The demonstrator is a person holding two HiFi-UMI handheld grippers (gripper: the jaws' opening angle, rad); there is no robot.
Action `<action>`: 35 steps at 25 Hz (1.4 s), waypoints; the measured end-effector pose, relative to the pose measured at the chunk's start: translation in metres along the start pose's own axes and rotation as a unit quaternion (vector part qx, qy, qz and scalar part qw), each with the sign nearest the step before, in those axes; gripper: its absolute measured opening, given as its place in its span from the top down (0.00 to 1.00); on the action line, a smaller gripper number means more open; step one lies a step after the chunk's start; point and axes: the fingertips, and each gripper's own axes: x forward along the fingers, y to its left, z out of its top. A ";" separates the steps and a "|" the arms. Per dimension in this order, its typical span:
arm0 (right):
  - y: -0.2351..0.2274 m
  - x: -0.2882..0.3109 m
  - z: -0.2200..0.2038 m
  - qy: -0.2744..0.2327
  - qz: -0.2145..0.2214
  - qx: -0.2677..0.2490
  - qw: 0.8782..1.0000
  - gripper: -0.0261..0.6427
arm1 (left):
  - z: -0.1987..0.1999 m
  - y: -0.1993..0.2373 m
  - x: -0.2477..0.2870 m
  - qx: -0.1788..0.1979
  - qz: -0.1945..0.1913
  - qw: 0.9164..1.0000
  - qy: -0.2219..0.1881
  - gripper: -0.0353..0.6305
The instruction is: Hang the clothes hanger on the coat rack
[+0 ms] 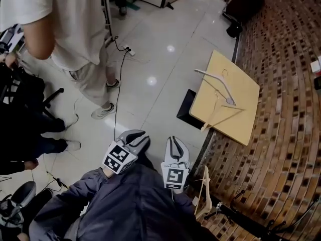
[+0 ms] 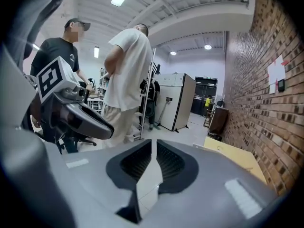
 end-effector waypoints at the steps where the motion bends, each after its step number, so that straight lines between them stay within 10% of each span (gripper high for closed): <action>1: -0.013 0.011 0.002 0.001 0.001 0.003 1.000 0.90 | 0.011 0.006 0.013 0.001 0.001 1.000 0.000 0.83; 23: -0.206 0.252 0.070 0.033 -0.074 0.020 0.997 0.90 | 0.202 0.180 0.231 0.047 -0.090 0.995 0.006 0.81; 35: -0.295 0.289 0.048 0.082 -0.183 0.053 0.978 0.89 | 0.244 0.195 0.340 0.085 -0.206 0.973 0.055 0.81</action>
